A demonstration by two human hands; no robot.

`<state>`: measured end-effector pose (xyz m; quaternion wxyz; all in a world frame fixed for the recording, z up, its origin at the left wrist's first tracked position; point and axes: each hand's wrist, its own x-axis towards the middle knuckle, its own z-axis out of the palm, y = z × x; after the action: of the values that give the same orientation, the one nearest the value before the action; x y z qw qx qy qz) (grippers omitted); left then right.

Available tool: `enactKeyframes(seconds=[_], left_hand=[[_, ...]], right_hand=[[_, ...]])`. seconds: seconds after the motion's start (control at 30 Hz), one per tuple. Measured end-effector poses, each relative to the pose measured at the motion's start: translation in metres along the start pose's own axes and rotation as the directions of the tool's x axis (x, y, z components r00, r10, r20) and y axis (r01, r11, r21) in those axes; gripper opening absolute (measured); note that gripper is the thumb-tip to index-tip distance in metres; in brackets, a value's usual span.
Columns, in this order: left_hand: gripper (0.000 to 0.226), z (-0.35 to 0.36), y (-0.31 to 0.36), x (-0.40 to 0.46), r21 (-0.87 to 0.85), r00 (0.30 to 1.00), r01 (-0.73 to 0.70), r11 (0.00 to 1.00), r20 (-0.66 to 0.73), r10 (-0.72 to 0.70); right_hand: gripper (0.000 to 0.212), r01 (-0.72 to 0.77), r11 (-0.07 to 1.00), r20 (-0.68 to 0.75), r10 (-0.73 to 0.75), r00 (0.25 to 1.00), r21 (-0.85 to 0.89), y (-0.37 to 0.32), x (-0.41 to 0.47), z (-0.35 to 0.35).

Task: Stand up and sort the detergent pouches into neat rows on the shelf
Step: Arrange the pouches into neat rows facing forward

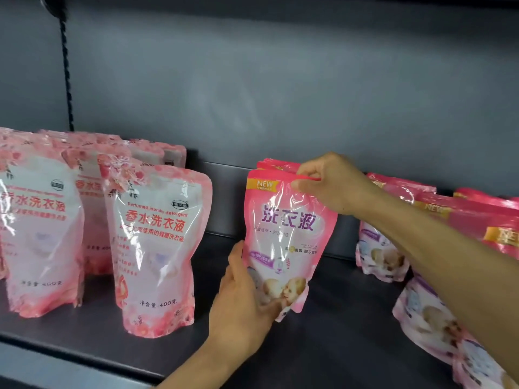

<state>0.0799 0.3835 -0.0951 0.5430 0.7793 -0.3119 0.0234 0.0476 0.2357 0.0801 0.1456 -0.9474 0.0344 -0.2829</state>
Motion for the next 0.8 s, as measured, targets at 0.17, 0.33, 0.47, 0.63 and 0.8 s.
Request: enactKeyframes(seconds=[0.17,0.33,0.47,0.63,0.8], left_hand=[[0.106,0.004,-0.006,-0.003,0.055,1.000,-0.008,0.998,0.024,0.006],[0.107,0.003,-0.007,0.003,0.129,0.999,-0.008,0.992,0.051,0.001],[0.106,0.003,-0.007,0.005,0.166,0.999,-0.005,0.986,0.049,-0.003],[0.103,0.002,-0.008,0.003,0.160,1.000,-0.011,0.987,0.020,0.008],[0.111,0.003,-0.008,0.003,0.135,1.000,0.002,0.991,0.022,-0.005]], right_hand=[[0.005,-0.109,0.962,-0.197,0.160,0.967,0.250,0.007,-0.022,0.001],[0.019,-0.126,0.857,-0.181,0.246,0.952,0.500,0.019,-0.062,0.016],[0.023,-0.209,0.842,-0.152,0.322,0.935,0.498,0.026,-0.074,0.039],[0.011,-0.245,0.830,-0.174,0.374,0.911,0.501,0.025,-0.074,0.053],[0.014,-0.227,0.837,-0.195,0.363,0.911,0.497,0.019,-0.085,0.048]])
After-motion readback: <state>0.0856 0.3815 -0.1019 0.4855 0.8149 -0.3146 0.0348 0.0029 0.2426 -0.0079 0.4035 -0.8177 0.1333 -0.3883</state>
